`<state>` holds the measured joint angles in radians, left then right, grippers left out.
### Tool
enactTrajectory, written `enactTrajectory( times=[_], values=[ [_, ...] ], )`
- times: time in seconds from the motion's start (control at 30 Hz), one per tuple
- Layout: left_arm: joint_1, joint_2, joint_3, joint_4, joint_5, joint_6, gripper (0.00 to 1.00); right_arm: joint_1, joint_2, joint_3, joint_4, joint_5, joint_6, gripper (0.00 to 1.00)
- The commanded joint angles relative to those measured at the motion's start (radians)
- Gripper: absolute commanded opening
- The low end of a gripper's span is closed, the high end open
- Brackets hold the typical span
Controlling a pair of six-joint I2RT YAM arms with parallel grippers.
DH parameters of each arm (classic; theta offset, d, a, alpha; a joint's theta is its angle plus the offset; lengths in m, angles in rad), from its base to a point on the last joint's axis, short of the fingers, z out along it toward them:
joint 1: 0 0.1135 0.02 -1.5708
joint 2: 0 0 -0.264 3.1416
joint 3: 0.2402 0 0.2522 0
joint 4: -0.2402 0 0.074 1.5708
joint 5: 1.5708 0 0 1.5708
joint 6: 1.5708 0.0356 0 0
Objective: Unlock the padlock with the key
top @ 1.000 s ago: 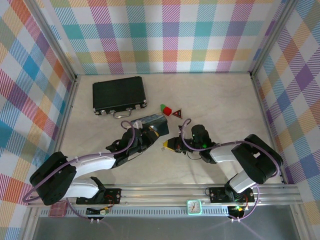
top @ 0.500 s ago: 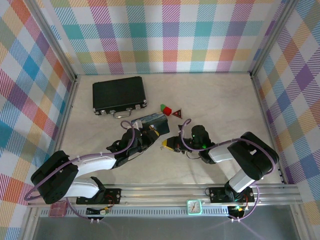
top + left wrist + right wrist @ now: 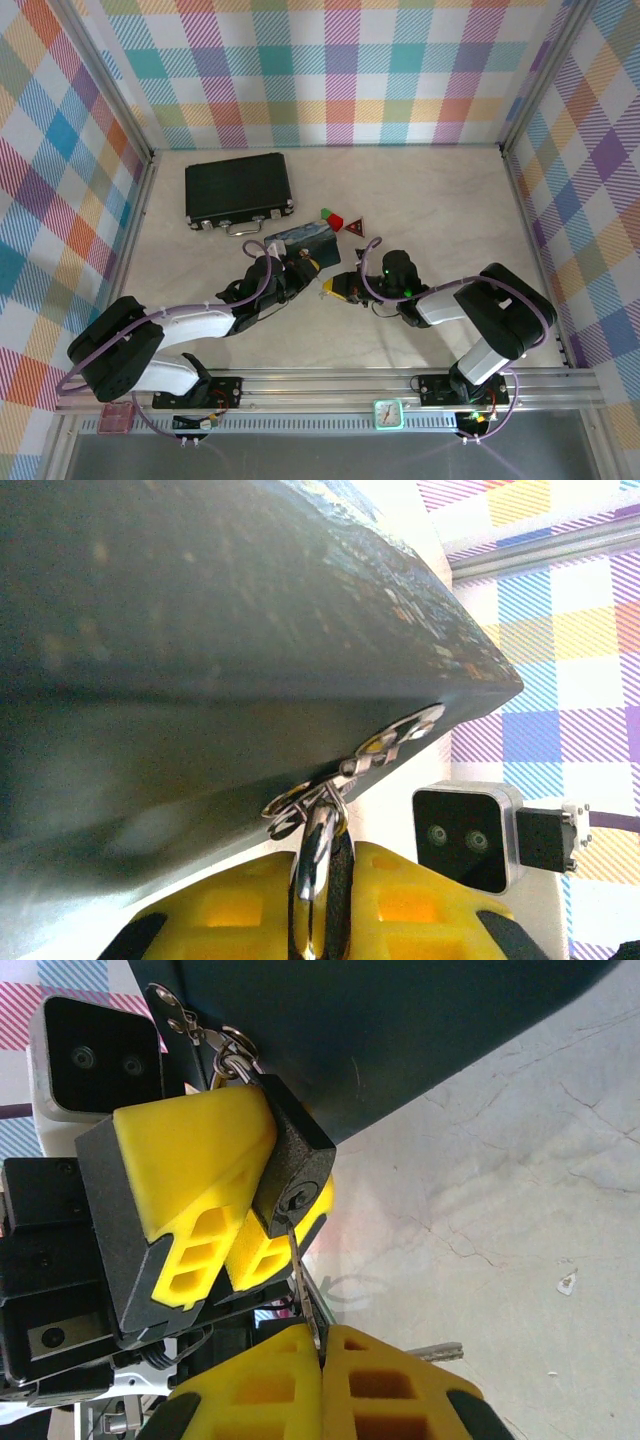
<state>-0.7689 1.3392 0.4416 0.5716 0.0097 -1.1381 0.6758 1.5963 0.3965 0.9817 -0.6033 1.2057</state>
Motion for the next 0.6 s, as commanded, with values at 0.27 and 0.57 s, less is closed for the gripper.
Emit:
enactTrajectory(
  times=[0.27,0.57],
  values=[
    [-0.018,-0.059,-0.066,0.052,0.022,-0.040,0.00,0.005,0.089,0.009,0.247,0.081,0.110,0.00],
    [-0.032,-0.065,-0.058,0.057,0.022,-0.032,0.00,0.033,0.142,0.053,0.291,0.065,0.148,0.00]
  ],
)
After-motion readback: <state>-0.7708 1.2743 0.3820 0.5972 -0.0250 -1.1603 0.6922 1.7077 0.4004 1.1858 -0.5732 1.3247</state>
